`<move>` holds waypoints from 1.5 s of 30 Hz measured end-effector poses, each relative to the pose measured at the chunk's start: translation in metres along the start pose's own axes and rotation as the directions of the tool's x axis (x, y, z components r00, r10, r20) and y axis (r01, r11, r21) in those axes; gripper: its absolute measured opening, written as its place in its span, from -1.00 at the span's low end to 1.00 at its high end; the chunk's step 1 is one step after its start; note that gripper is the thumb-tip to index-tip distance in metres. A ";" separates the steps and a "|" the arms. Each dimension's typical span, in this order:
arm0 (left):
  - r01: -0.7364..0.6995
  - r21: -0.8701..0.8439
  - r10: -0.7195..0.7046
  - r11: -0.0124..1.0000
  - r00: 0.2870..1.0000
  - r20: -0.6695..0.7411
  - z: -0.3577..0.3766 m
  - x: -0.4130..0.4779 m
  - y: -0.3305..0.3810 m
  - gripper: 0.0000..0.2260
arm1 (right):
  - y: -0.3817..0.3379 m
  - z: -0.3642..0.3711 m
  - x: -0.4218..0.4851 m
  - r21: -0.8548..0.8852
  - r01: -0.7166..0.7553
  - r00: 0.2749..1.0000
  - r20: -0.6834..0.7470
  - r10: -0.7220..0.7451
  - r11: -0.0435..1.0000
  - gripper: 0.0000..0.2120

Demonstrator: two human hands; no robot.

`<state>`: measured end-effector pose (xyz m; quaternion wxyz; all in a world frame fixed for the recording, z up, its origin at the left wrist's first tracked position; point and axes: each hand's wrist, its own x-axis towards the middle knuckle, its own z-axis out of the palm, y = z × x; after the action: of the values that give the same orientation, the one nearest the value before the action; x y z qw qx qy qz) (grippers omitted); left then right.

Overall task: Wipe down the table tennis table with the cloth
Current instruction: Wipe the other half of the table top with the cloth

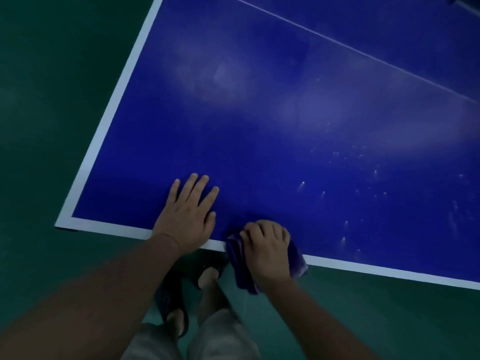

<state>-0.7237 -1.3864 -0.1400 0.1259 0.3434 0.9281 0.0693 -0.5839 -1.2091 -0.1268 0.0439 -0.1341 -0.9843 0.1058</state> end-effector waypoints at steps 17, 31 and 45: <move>0.047 -0.137 -0.054 0.990 0.997 -0.048 -0.023 0.068 0.047 -0.41 | 0.092 -0.023 0.070 -0.022 0.147 0.988 0.058 -0.146 0.989 -0.75; 0.221 -0.136 -0.238 0.966 0.964 -0.117 -0.015 0.167 0.090 -0.49 | 0.145 -0.025 0.129 0.005 0.224 0.974 0.042 -0.224 0.975 -0.77; 0.252 -0.066 -0.259 0.965 0.959 -0.115 -0.020 0.169 0.096 -0.49 | 0.173 -0.029 0.176 0.060 0.262 0.962 0.067 -0.266 0.963 -0.80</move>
<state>-0.7936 -1.2043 -0.1316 0.0853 0.2125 0.9686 0.0967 -0.7052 -0.9926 -0.1260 0.0243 0.0037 -0.9914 0.1286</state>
